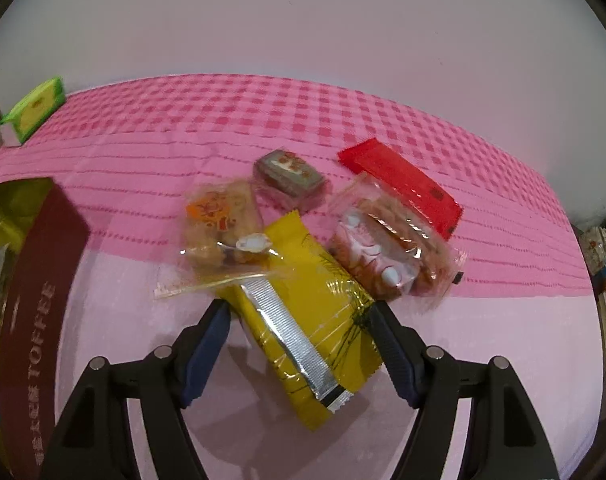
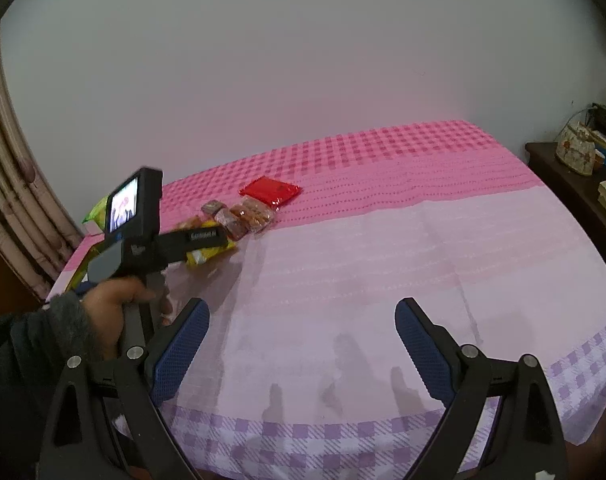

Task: Organize snacks
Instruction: 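Grasp the yellow silver-striped pouch with the left tool and lift it, then carry the yellow pouch with the left tool and lower it into the tin, then open the left tool to release the yellow pouch and withdraw, then grasp the pink-and-white pastry packet with the right tool, then carry the pastry packet with the right tool over the toffee tin, then lower the pastry packet into the tin and open the right tool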

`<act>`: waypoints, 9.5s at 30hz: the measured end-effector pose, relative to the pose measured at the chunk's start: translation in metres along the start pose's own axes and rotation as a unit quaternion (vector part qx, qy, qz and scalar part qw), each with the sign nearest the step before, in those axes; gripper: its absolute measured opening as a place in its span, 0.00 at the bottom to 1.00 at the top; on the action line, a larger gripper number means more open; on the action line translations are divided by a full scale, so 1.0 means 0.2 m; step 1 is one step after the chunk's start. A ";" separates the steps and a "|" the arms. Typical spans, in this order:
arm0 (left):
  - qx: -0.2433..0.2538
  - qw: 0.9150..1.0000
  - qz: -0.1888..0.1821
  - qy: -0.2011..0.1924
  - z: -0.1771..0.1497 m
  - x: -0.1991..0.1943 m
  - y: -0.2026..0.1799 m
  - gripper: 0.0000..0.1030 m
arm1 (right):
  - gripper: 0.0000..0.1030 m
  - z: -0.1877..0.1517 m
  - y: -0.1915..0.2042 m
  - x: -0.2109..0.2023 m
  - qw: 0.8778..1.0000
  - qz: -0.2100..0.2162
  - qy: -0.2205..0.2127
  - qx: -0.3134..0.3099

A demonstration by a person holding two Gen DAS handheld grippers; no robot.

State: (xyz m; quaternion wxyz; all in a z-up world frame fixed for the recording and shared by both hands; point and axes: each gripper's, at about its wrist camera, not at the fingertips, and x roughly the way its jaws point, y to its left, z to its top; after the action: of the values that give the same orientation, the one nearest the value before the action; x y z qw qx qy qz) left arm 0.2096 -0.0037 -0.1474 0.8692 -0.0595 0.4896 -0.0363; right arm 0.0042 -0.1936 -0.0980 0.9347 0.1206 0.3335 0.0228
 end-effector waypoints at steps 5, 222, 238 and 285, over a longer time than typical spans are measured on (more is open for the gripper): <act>0.012 0.999 -0.040 -0.011 0.00 -0.07 0.00 0.28 | 0.90 -0.01 -0.01 -0.01 1.000 0.004 0.000 0.003; -0.113 0.983 -0.004 -0.141 -0.92 -1.26 1.12 0.69 | 0.22 0.38 1.36 0.35 0.951 -0.081 -0.002 -0.299; -0.159 0.975 0.025 -0.154 -0.91 -1.28 1.23 0.69 | 0.22 0.17 1.67 0.53 0.941 -0.042 0.033 -0.335; -0.213 0.967 0.040 -0.132 -0.90 -1.20 1.38 0.69 | 0.57 -0.22 1.79 0.81 0.933 0.020 0.104 -0.345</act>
State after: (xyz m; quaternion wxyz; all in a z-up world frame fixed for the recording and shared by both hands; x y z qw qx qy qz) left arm -0.0668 0.2856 -0.0752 0.8942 -0.2280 0.3686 0.1124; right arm 0.1162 0.1831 -0.1457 0.8783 -0.2053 0.3978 0.1677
